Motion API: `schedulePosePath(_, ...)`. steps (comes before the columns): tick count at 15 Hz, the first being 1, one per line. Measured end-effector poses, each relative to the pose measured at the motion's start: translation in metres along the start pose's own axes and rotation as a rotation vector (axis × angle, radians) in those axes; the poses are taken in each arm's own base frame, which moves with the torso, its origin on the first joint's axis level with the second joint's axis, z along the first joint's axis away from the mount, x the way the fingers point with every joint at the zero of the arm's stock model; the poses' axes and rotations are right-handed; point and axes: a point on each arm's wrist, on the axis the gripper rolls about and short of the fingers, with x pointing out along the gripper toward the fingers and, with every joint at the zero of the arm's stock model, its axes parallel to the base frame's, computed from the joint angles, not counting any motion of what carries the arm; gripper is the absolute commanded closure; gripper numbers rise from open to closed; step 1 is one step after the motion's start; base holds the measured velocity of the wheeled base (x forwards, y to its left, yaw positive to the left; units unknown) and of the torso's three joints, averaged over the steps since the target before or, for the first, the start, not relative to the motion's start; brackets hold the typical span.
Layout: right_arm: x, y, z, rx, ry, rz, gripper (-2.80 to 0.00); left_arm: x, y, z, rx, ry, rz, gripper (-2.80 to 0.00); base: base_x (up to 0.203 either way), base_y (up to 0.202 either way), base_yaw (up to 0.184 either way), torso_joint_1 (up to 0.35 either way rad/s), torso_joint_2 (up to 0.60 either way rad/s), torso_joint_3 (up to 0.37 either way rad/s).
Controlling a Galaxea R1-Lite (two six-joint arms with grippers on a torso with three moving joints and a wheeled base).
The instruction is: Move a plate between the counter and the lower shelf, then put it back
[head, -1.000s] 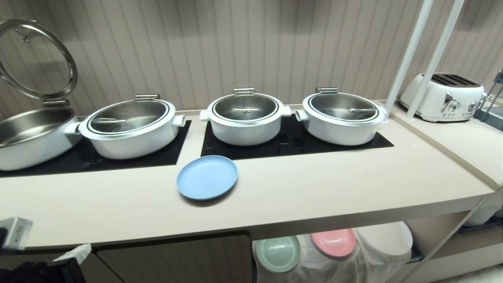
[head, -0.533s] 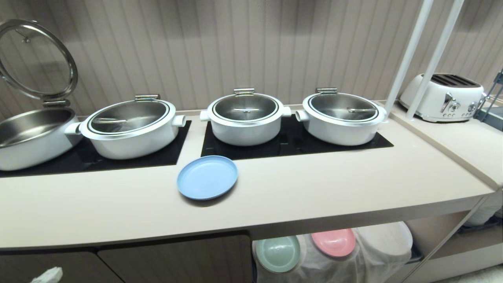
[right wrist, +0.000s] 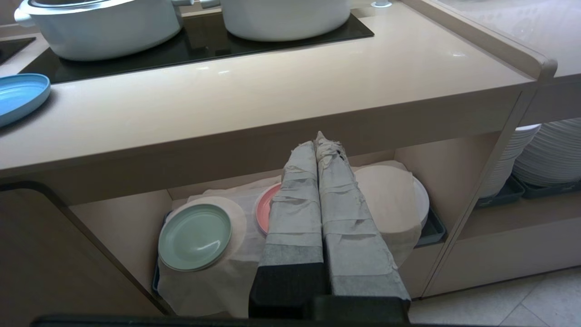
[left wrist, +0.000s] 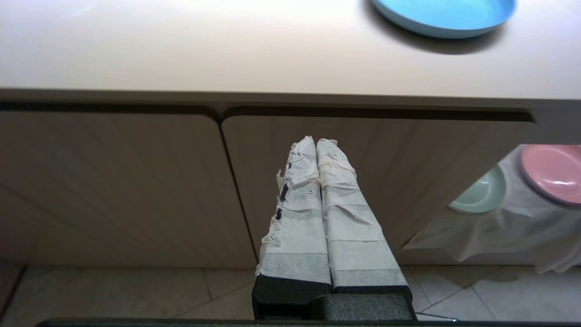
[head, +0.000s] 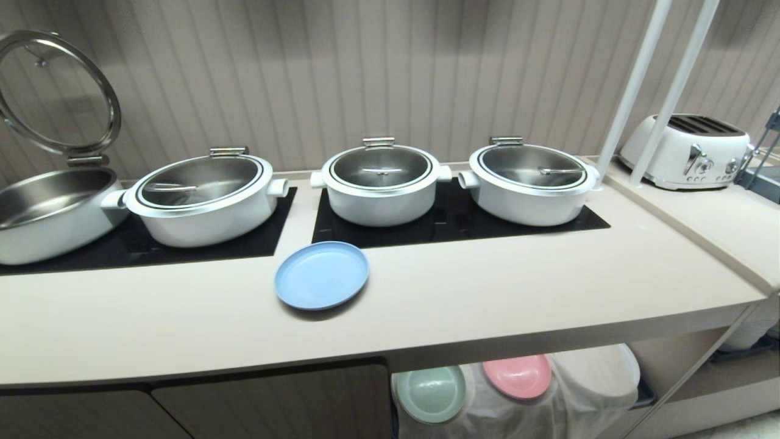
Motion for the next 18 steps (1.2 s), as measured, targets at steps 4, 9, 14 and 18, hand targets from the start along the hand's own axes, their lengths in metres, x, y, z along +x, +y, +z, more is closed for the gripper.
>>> schedulePosePath(4,0.0,0.0,0.0,0.0,0.0,0.0,0.0,-0.006,0.001,-0.004,0.02,-0.054,-0.078,0.0,0.0,0.0,0.0,0.0,0.0,0.0)
schedulePosePath(9,0.0,0.0,0.0,0.0,0.0,0.0,0.0,-0.018,0.002,-0.01,0.013,-0.2,-0.091,0.0,0.0,0.0,0.0,0.0,0.0,0.0)
schedulePosePath(14,0.0,0.0,0.0,0.0,0.0,0.0,0.0,-0.022,0.003,-0.012,0.006,-0.261,-0.091,0.0,0.0,0.0,0.0,0.0,0.0,0.0)
schedulePosePath(18,0.0,0.0,0.0,0.0,0.0,0.0,0.0,-0.022,0.003,-0.012,0.006,-0.266,-0.092,0.0,0.0,0.0,0.0,0.0,0.0,0.0)
